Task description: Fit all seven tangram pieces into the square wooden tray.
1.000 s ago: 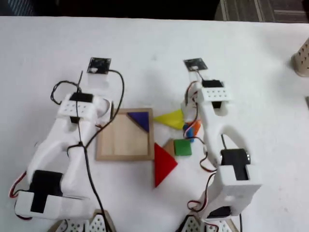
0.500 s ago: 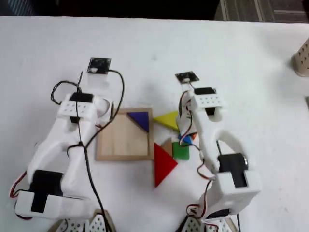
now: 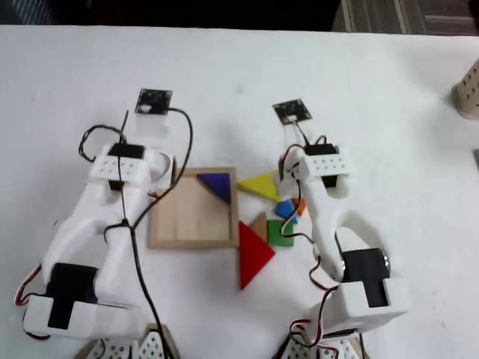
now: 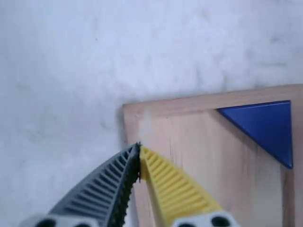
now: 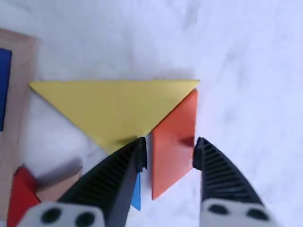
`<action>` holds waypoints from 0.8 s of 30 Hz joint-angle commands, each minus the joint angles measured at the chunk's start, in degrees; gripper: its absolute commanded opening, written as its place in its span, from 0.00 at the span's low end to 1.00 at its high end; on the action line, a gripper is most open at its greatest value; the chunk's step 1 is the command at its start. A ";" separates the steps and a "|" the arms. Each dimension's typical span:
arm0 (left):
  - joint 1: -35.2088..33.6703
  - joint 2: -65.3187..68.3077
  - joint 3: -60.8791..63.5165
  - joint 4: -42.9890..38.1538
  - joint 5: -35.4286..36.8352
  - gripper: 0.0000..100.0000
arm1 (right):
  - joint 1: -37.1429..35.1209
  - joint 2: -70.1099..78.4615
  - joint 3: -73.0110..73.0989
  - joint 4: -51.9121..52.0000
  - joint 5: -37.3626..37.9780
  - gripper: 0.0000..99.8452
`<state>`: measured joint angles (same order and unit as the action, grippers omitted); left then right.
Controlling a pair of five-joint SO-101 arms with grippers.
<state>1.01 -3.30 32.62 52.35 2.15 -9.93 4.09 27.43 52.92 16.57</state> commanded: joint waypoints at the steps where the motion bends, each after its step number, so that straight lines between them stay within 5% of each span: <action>1: 0.22 -0.31 -0.44 -1.58 -0.26 0.02 | 0.66 -0.75 -1.41 -1.01 4.66 0.19; 24: -1.36 -0.48 -0.53 -1.58 -0.26 0.02 | 0.40 6.20 -4.04 2.68 13.80 0.14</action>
<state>0.04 -3.30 32.62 52.35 2.15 -9.76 10.42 25.14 54.77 29.67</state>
